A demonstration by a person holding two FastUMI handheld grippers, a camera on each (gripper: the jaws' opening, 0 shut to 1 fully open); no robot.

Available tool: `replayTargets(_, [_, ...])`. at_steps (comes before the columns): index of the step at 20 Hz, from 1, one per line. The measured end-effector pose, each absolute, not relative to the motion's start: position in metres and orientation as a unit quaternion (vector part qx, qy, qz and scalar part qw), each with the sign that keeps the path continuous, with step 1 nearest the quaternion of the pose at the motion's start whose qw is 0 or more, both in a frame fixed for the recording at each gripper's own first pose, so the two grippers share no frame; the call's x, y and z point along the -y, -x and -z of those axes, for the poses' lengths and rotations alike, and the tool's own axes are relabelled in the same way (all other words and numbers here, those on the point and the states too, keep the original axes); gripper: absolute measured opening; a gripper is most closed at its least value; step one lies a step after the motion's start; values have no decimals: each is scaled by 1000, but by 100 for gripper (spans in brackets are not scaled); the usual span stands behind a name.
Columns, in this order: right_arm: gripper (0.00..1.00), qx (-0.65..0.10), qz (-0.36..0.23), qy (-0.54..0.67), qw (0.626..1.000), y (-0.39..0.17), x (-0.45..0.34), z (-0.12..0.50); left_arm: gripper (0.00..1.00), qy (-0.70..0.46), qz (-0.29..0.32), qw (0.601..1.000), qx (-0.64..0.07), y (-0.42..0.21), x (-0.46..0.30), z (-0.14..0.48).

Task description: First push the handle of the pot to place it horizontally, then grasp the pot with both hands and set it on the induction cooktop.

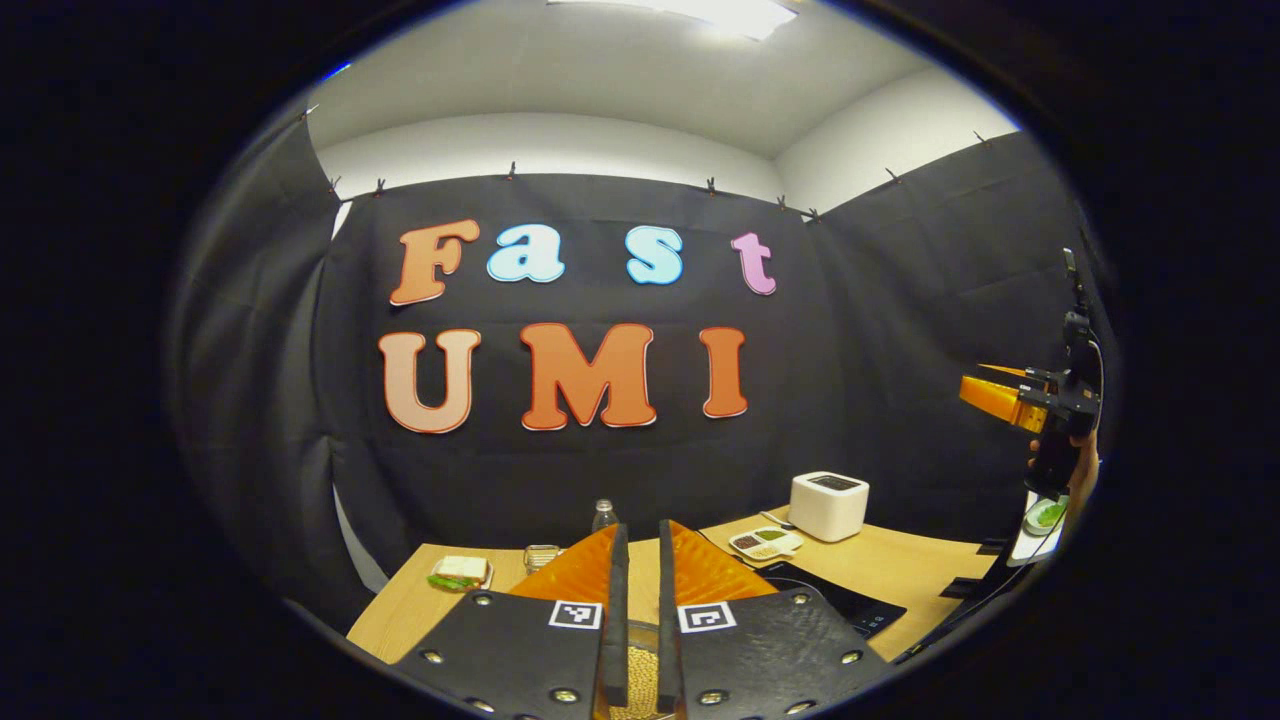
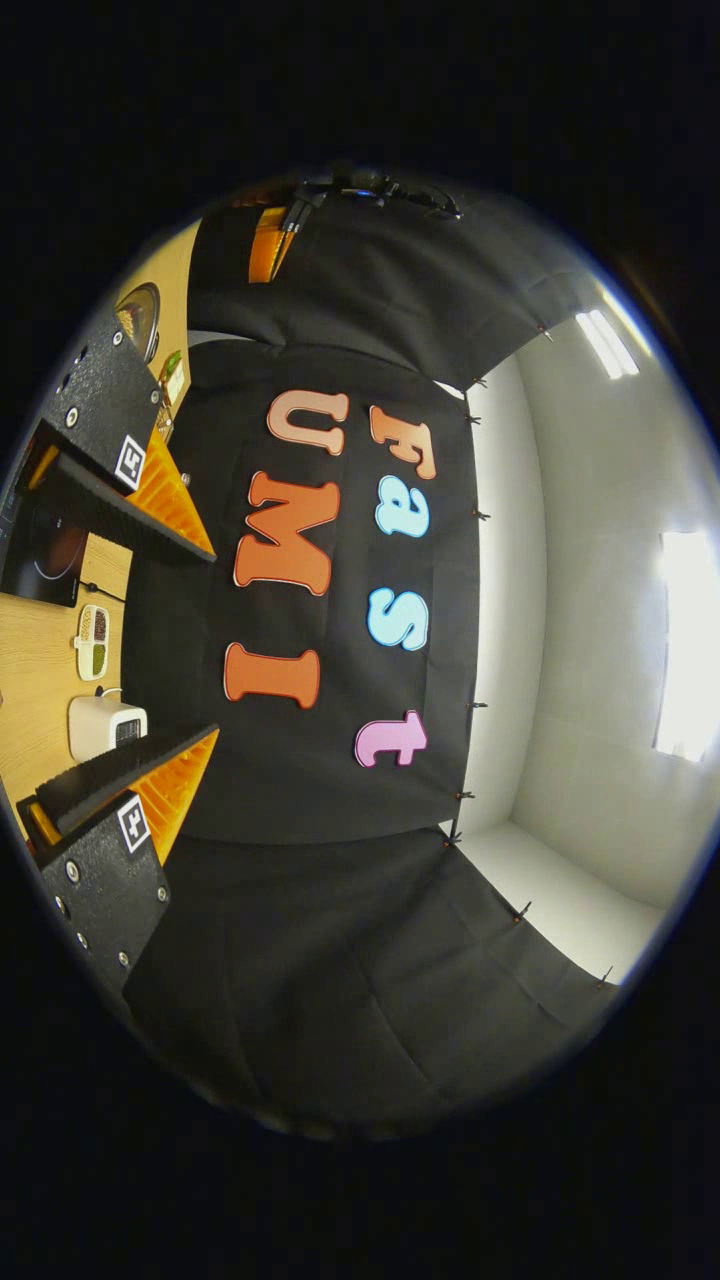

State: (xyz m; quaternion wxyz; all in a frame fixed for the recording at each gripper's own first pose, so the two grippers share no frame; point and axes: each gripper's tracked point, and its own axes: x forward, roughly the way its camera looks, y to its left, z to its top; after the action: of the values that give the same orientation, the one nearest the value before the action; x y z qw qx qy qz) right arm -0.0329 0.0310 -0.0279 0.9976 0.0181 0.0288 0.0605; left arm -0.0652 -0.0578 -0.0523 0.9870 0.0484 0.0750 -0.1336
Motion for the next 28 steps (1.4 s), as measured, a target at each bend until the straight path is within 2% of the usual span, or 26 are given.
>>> replayTargets(7, [95,-49,-70,-4,996,43,-39,58,12,-87,153,969,-173,75,64,126])
replayTargets(12, [95,-82,-67,-5,994,49,-37,90,12,-95,208,930,-288,108,75,205])
replayTargets(15, [95,-97,-63,-5,993,55,-34,104,12,-102,209,910,-344,116,65,237])
replayTargets(18, [95,-100,-60,8,993,59,-29,113,7,-111,212,893,-381,132,62,261])
replayTargets(27, [97,-116,-65,50,990,64,-27,141,8,-133,226,835,-483,179,51,323])
replayTargets(28, [95,-118,-66,53,989,65,-26,143,7,-138,223,829,-494,184,46,328])
